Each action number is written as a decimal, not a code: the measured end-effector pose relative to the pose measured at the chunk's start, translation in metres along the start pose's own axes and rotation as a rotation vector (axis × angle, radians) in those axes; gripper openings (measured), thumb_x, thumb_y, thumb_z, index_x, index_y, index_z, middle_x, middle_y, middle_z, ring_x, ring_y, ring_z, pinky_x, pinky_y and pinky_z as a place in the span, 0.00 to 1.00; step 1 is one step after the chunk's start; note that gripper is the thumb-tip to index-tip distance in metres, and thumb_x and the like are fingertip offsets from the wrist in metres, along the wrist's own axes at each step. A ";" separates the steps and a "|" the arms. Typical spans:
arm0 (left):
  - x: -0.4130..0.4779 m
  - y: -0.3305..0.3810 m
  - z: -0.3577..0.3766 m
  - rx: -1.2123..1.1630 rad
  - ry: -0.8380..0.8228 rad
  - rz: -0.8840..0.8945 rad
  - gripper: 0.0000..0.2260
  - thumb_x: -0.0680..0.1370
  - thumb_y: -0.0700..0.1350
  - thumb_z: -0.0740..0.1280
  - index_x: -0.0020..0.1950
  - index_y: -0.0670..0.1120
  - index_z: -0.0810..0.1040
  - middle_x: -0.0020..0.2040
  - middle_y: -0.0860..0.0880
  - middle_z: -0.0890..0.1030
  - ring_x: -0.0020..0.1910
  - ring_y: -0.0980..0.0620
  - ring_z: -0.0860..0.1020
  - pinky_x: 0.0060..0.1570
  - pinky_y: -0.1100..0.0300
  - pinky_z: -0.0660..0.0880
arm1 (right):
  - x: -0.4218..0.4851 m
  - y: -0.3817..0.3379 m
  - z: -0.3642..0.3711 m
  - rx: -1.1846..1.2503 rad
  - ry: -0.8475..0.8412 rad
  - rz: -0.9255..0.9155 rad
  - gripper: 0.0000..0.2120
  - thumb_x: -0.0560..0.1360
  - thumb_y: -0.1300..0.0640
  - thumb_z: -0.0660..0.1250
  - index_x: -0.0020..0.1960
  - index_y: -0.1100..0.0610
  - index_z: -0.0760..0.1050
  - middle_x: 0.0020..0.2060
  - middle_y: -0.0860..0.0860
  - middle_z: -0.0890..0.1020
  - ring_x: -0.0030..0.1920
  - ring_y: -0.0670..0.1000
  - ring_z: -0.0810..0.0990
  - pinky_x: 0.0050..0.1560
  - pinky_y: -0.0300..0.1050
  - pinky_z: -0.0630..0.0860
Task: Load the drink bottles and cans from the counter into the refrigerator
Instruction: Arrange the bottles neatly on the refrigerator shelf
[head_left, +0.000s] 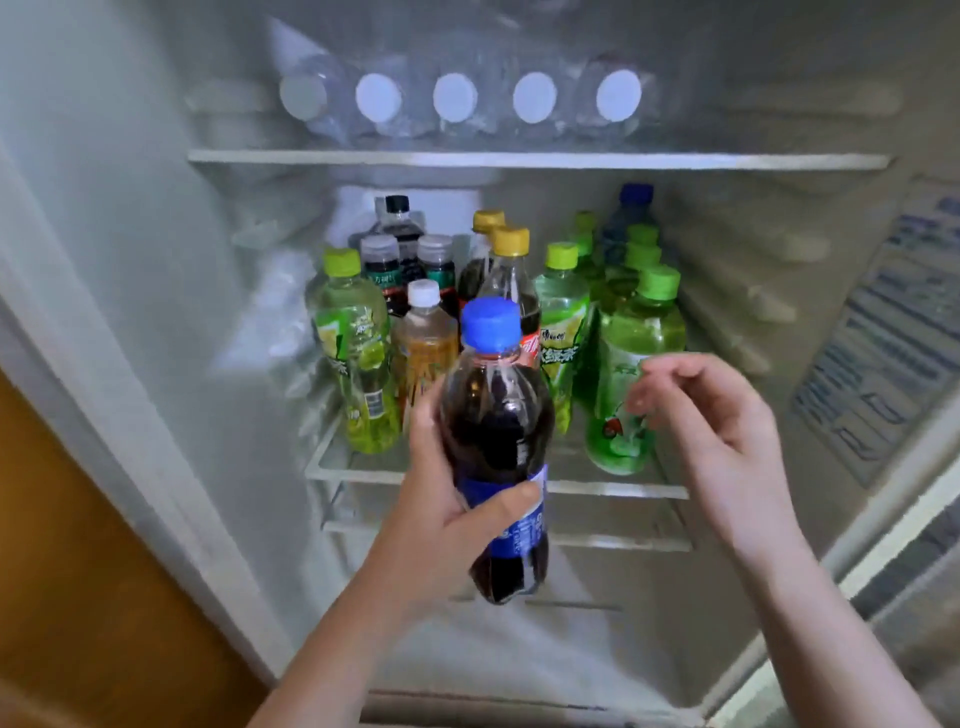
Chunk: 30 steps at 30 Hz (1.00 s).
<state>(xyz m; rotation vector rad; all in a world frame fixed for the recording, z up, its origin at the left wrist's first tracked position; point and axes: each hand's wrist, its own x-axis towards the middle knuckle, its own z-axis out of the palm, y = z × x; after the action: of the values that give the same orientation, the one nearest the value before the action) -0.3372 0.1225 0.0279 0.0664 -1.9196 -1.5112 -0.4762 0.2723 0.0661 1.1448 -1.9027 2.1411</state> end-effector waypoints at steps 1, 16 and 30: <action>0.011 -0.002 -0.002 -0.009 -0.045 0.006 0.35 0.69 0.48 0.74 0.67 0.70 0.60 0.64 0.66 0.73 0.64 0.64 0.72 0.56 0.73 0.70 | 0.009 -0.005 0.005 0.005 0.026 -0.018 0.07 0.78 0.64 0.63 0.47 0.54 0.76 0.37 0.49 0.80 0.39 0.45 0.78 0.42 0.34 0.74; 0.076 -0.019 0.036 0.122 -0.149 0.080 0.37 0.71 0.48 0.73 0.69 0.65 0.52 0.66 0.68 0.66 0.67 0.68 0.67 0.65 0.72 0.64 | 0.060 -0.041 0.022 -0.294 -0.197 -0.074 0.09 0.74 0.51 0.69 0.53 0.51 0.77 0.47 0.43 0.82 0.49 0.42 0.80 0.49 0.32 0.73; 0.087 0.011 -0.009 0.183 0.131 0.363 0.11 0.76 0.50 0.65 0.58 0.54 0.77 0.52 0.58 0.80 0.51 0.55 0.80 0.48 0.65 0.76 | 0.083 -0.013 0.014 -0.612 0.020 -0.176 0.15 0.71 0.42 0.63 0.56 0.45 0.72 0.48 0.45 0.79 0.50 0.45 0.76 0.52 0.42 0.70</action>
<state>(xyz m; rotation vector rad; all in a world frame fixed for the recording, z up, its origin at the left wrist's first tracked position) -0.3954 0.0806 0.0799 -0.0956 -1.8420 -1.0653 -0.5235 0.2286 0.1220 1.0881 -2.1251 1.3232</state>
